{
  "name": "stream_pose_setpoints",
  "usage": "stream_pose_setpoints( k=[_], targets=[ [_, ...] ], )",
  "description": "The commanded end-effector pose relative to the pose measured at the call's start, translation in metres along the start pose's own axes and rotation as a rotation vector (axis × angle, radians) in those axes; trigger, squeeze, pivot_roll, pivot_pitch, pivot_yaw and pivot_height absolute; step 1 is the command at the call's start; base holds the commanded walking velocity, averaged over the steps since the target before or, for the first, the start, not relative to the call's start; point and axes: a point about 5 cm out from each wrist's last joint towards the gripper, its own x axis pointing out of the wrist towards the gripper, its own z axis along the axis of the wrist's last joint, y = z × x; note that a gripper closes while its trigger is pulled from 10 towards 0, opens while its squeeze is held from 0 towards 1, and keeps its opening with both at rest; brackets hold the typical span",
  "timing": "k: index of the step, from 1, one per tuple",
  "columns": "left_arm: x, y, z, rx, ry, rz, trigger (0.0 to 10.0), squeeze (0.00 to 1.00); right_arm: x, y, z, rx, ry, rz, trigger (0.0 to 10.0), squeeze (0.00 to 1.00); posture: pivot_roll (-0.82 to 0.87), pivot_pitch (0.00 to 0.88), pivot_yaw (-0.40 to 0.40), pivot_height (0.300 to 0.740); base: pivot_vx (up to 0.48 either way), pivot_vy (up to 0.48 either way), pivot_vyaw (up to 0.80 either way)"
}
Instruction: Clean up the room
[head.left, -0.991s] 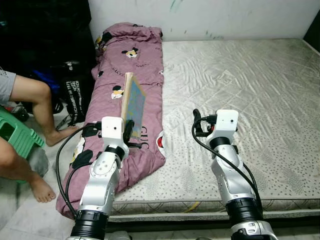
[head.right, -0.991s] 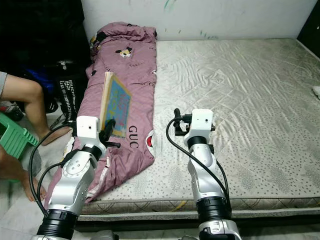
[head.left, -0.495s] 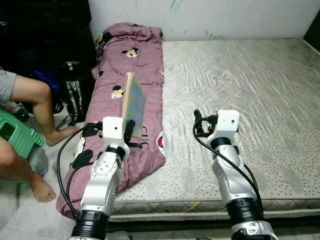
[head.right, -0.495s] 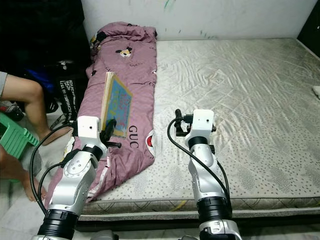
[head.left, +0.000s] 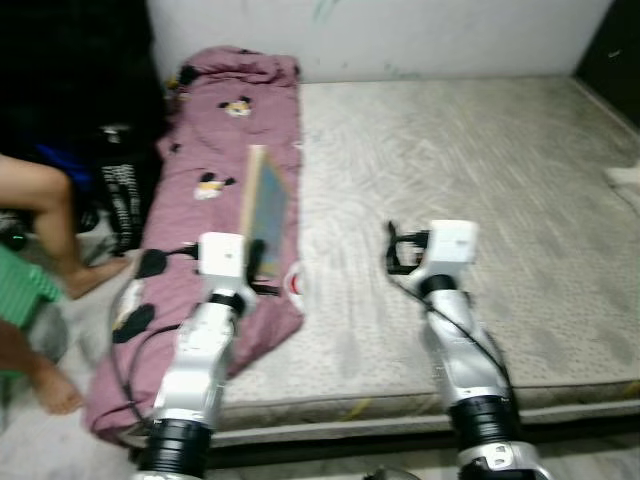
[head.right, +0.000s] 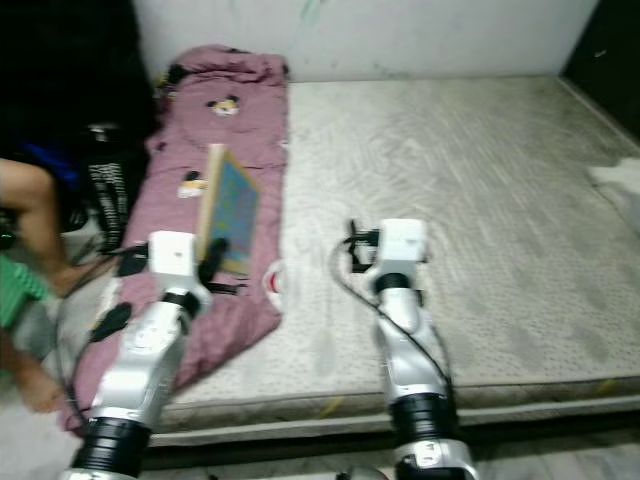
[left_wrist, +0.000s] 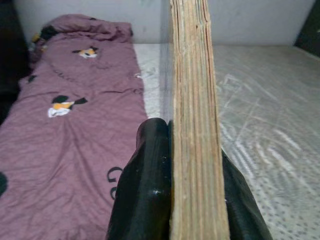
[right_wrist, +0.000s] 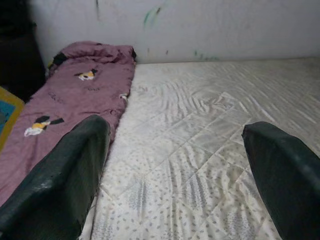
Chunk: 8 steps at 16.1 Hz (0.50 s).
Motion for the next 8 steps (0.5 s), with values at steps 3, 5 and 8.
stream_pose_setpoints(
  k=[3,5,8],
  targets=[
    [0.0035,-0.0068,0.0093,-0.001,-0.048,-0.016,10.0,0.00,0.0006,-0.0068,-0.0005,-0.008,0.010,-0.019,10.0,0.00,0.02,0.000,0.022,0.740,0.000,-0.352,0.00],
    [0.0037,-0.0073,0.0094,-0.001,-0.050,-0.017,10.0,0.00,-0.0004,-0.0056,-0.0011,-0.009,0.011,-0.014,10.0,0.00,0.02,0.000,0.020,0.740,0.000,-0.360,0.00],
    [0.0039,-0.0079,0.0094,-0.004,-0.051,-0.015,10.0,0.00,-0.0006,-0.0056,-0.0014,-0.010,0.013,-0.010,10.0,0.00,0.02,0.000,0.019,0.740,0.000,-0.350,0.00]
  ],
)
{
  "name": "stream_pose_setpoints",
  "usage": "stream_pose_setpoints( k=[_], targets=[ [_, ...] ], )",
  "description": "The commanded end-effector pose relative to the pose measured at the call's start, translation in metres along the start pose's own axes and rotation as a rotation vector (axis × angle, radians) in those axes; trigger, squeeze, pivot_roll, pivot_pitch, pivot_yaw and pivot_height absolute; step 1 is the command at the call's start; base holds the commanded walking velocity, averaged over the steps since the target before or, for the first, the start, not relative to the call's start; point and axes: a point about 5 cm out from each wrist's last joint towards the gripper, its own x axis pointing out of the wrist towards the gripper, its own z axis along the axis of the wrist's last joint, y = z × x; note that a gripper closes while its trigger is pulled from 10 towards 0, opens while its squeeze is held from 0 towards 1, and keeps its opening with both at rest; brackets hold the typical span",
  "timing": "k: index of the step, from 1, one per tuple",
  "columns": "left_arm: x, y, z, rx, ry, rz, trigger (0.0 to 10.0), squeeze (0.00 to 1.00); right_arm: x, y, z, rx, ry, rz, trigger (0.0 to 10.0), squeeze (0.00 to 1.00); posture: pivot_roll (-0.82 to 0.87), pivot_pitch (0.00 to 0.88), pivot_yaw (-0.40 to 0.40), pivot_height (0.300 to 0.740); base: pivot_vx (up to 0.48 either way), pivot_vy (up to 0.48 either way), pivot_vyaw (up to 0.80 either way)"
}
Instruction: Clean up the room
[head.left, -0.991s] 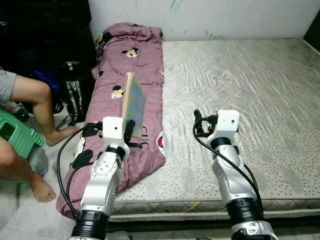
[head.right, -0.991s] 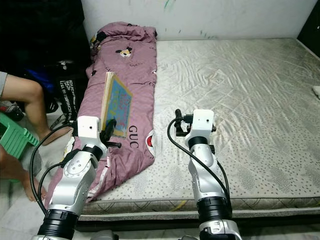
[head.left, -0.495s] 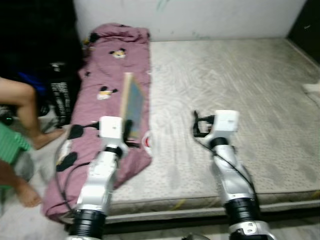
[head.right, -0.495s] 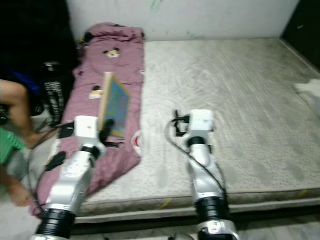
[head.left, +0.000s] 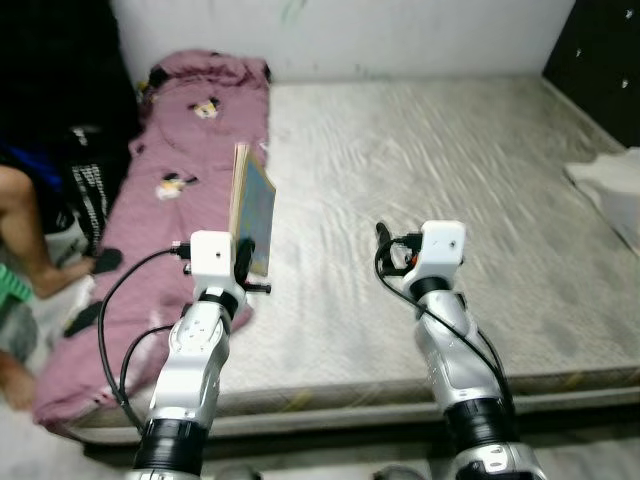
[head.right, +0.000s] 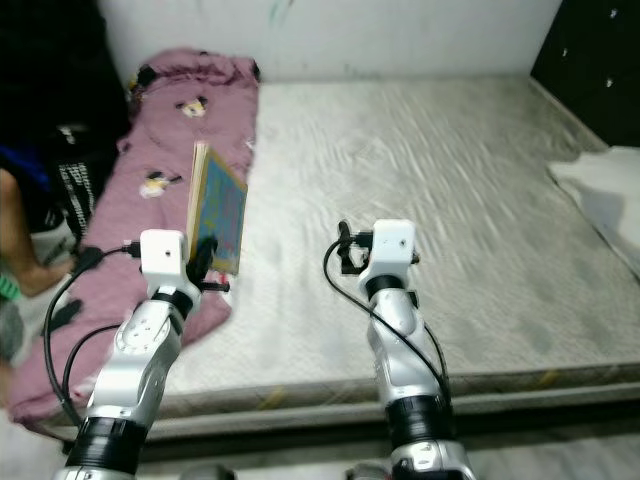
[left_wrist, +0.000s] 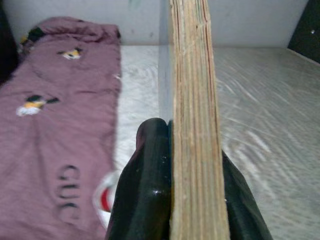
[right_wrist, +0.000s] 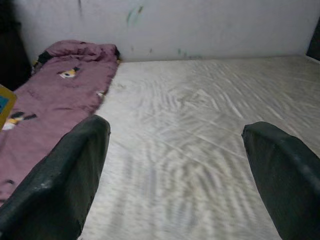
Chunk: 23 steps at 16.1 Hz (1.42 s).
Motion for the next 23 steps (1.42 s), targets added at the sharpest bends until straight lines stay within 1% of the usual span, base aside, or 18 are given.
stream_pose_setpoints(
  k=[1,5,7,13,15,16,17,18,19,20,23],
  targets=[
    [0.0028,-0.0087,0.0084,0.004,-0.040,-0.035,10.0,0.00,0.0006,-0.0058,0.0012,-0.003,0.002,-0.014,10.0,0.00,0.02,0.000,0.019,0.740,0.000,-0.349,0.00],
    [0.0028,-0.0089,0.0079,0.005,-0.041,-0.032,10.0,0.00,0.0008,-0.0047,0.0008,0.005,0.007,-0.006,10.0,0.00,0.02,0.000,0.016,0.740,0.000,-0.347,-0.36],
    [0.0028,-0.0092,0.0076,0.008,-0.041,-0.032,10.0,0.00,0.0011,-0.0052,0.0008,0.000,0.006,-0.005,10.0,0.00,0.02,0.000,0.015,0.740,0.000,-0.268,0.00],
    [0.0029,-0.0072,0.0075,-0.015,-0.047,-0.022,10.0,0.00,0.0005,-0.0041,0.0004,-0.006,0.006,0.002,10.0,0.00,0.02,0.000,0.017,0.740,0.000,0.000,0.00],
    [0.0028,-0.0072,0.0100,-0.023,-0.064,-0.031,10.0,0.00,0.0004,-0.0041,0.0003,-0.006,0.006,0.003,10.0,0.00,0.02,0.000,0.017,0.740,0.000,0.000,0.00],
    [0.0028,-0.0069,0.0105,-0.015,-0.065,-0.026,10.0,0.00,0.0004,-0.0041,0.0004,-0.007,0.005,0.003,10.0,0.00,0.02,0.000,0.017,0.740,0.000,0.000,0.00],
    [0.0030,-0.0056,0.0114,0.020,-0.063,-0.002,10.0,0.00,0.0009,-0.0044,0.0009,-0.006,0.004,0.001,10.0,0.00,0.02,0.000,0.015,0.740,0.000,0.000,0.00],
    [0.0029,-0.0056,0.0115,0.019,-0.065,-0.004,10.0,0.00,0.0009,-0.0045,0.0009,-0.006,0.004,0.000,10.0,0.00,0.02,0.000,0.015,0.740,0.000,0.000,0.00],
    [0.0007,-0.0041,0.0132,0.002,-0.093,-0.055,10.0,0.00,0.0008,-0.0046,0.0007,-0.007,0.005,0.000,10.0,0.00,0.02,0.000,0.014,0.740,0.000,0.000,0.00],
    [0.0003,-0.0008,0.0130,-0.010,-0.093,-0.031,10.0,0.00,0.0008,-0.0046,0.0007,-0.006,0.005,0.000,10.0,0.00,0.02,0.000,0.013,0.740,0.000,0.000,0.00],
    [0.0015,0.0003,0.0136,-0.003,-0.094,-0.025,10.0,0.00,0.0010,-0.0046,0.0006,-0.006,0.006,-0.001,10.0,0.00,0.02,0.000,0.014,0.740,0.247,0.000,0.00]
  ],
)
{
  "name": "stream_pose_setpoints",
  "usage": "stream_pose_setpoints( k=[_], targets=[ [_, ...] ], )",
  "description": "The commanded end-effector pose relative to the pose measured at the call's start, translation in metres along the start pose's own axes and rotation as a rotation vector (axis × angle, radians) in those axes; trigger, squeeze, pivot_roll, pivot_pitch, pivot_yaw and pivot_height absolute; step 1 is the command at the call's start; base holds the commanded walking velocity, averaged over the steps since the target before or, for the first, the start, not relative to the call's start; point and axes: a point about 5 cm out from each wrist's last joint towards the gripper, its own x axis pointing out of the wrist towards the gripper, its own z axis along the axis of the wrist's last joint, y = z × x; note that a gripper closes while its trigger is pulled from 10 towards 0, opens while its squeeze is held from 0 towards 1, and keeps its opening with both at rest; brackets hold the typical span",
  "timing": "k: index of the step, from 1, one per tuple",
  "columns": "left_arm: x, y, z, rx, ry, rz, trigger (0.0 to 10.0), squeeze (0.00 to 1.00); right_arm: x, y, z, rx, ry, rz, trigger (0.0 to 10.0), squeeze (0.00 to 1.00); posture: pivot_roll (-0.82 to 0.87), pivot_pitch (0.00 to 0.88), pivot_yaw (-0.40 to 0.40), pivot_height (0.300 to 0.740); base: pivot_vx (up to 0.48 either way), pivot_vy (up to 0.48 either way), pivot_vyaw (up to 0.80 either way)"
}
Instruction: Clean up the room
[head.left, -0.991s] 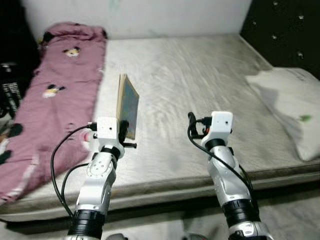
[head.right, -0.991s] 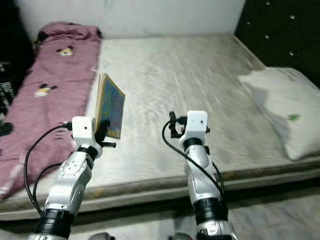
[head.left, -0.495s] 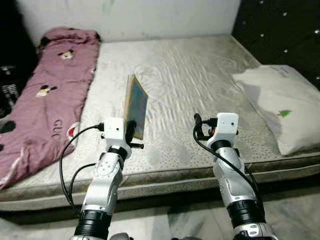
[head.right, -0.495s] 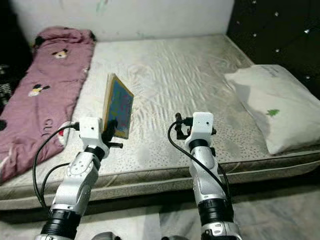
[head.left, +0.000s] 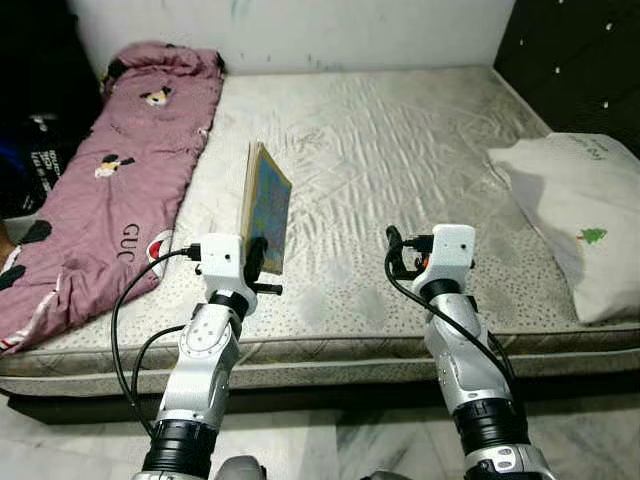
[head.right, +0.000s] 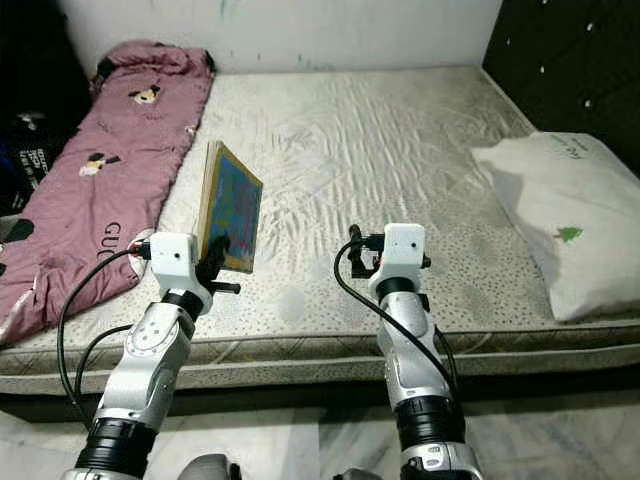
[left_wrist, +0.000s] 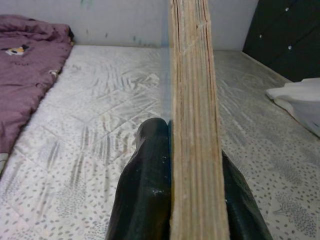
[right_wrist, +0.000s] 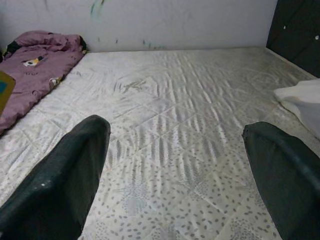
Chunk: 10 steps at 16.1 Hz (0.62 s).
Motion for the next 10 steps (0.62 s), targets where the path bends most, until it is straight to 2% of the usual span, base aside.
stream_pose_setpoints(
  k=[1,10],
  targets=[
    [0.0022,0.0040,0.0127,0.009,-0.062,0.013,10.0,0.00,0.0021,0.0028,0.0046,-0.002,-0.015,0.008,10.0,0.00,0.02,0.000,0.015,0.740,0.251,0.000,0.00],
    [0.0010,0.0017,0.0097,0.003,-0.053,-0.003,10.0,0.00,0.0012,0.0006,0.0035,-0.005,-0.013,0.002,10.0,0.00,0.01,0.000,0.018,0.740,0.324,0.000,0.00]
  ],
)
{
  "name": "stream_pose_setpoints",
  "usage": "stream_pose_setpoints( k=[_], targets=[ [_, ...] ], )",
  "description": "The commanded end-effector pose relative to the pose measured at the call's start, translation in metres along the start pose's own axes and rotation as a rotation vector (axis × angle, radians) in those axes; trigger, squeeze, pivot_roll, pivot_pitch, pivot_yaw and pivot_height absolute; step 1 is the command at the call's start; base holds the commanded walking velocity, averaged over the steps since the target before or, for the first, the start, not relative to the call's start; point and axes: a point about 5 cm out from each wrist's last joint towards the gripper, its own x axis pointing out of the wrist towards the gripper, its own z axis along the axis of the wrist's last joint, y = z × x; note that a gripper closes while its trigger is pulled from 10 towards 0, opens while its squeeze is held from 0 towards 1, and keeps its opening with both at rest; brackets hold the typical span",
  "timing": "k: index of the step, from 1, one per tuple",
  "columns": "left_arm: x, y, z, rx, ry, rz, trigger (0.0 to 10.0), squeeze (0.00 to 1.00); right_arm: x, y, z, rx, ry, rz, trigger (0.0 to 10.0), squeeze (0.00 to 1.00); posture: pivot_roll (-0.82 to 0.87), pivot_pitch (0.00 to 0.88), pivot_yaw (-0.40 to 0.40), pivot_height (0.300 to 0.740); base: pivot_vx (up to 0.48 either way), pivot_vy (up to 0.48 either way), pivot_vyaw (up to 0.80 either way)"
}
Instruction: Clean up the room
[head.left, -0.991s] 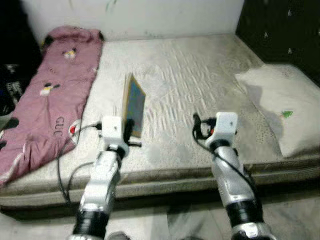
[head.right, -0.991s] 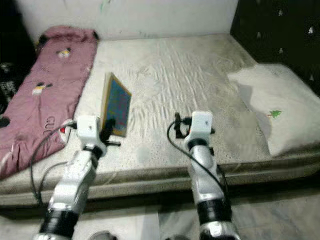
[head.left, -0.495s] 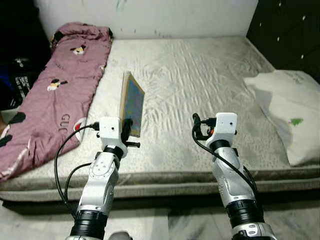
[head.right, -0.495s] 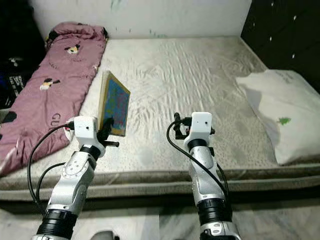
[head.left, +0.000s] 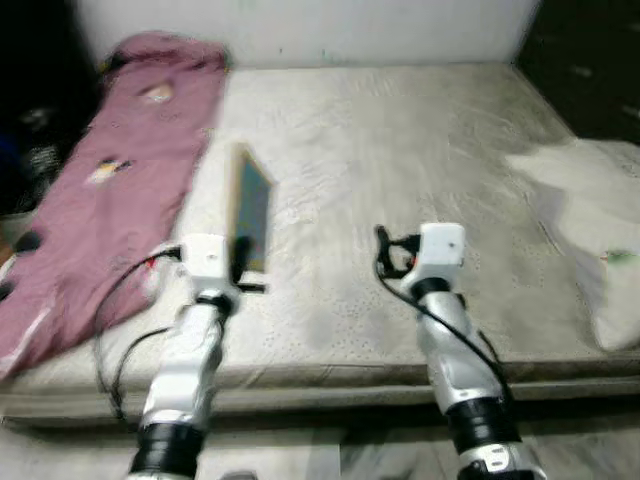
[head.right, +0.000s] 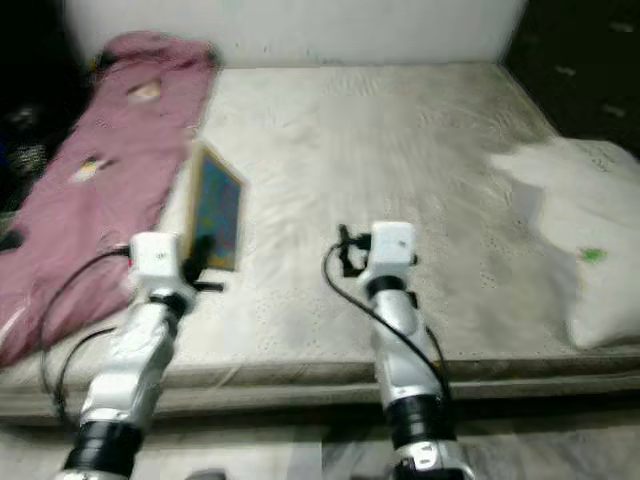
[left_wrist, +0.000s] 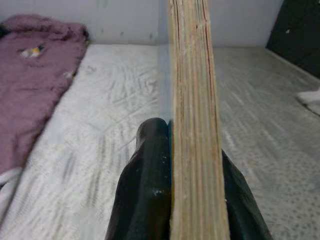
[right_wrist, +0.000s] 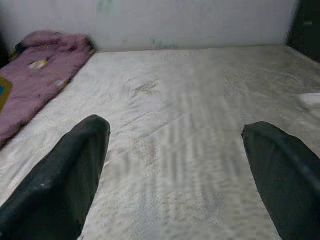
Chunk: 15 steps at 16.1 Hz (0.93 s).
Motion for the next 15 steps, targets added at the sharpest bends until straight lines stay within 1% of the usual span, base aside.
stream_pose_setpoints(
  k=[1,4,6,7,8,9,10,11,12,13,14,15],
  targets=[
    [0.004,-0.015,0.010,-0.006,-0.049,-0.054,10.0,0.00,-0.001,-0.012,0.001,-0.013,-0.004,-0.034,10.0,0.00,0.01,0.000,0.018,0.740,0.322,0.000,0.00],
    [0.005,-0.015,0.008,-0.005,-0.043,-0.046,10.0,0.00,0.000,-0.012,0.001,-0.013,-0.003,-0.035,10.0,0.00,0.01,0.000,0.018,0.740,0.288,0.000,0.00],
    [0.005,-0.012,0.005,0.030,-0.026,0.004,10.0,0.00,0.000,-0.011,0.001,0.001,-0.006,-0.030,10.0,0.00,0.02,0.000,0.017,0.740,0.000,0.000,0.00],
    [0.005,-0.010,0.001,-0.003,0.003,0.031,10.0,0.00,0.000,-0.010,0.001,-0.005,-0.002,-0.028,10.0,0.00,0.02,0.000,0.010,0.740,0.000,0.000,0.00],
    [0.005,-0.008,0.001,-0.011,0.013,0.040,10.0,0.00,0.001,-0.010,0.002,-0.030,-0.008,-0.022,10.0,0.00,0.03,0.000,0.007,0.740,0.000,0.000,0.00],
    [0.003,-0.003,0.000,-0.008,0.033,0.070,10.0,0.00,0.002,-0.008,0.003,-0.039,-0.017,-0.006,10.0,0.00,0.04,0.000,0.001,0.740,0.000,0.000,0.64],
    [-0.001,-0.001,0.004,0.020,-0.019,0.013,10.0,0.00,0.003,-0.005,0.003,-0.037,-0.015,-0.004,10.0,0.00,0.05,0.000,-0.001,0.740,0.000,0.000,0.79],
    [-0.004,-0.001,0.005,0.052,-0.035,-0.025,10.0,0.00,0.004,-0.003,0.002,-0.031,-0.012,-0.006,10.0,0.00,0.05,0.000,-0.001,0.740,0.000,0.000,0.79],
    [-0.005,0.001,0.004,0.013,-0.031,-0.010,10.0,0.00,0.005,0.000,0.002,-0.027,-0.011,-0.003,10.0,0.00,0.06,0.000,-0.009,0.740,0.000,0.000,0.78],
    [-0.006,0.004,0.004,0.029,-0.035,0.002,10.0,0.00,0.006,0.003,0.002,-0.019,-0.014,0.007,10.0,0.00,0.07,0.000,-0.014,0.740,0.000,0.000,0.78],
    [-0.005,0.008,0.005,0.022,-0.030,0.049,10.0,0.00,0.007,0.004,0.002,-0.022,-0.013,0.014,10.0,0.00,0.08,0.000,-0.020,0.740,0.000,0.000,0.69],
    [-0.004,0.009,0.006,0.019,-0.028,0.068,10.0,0.00,0.008,0.005,0.002,-0.025,-0.014,0.018,10.0,0.00,0.08,0.000,-0.024,0.740,0.000,0.000,0.76]
  ],
)
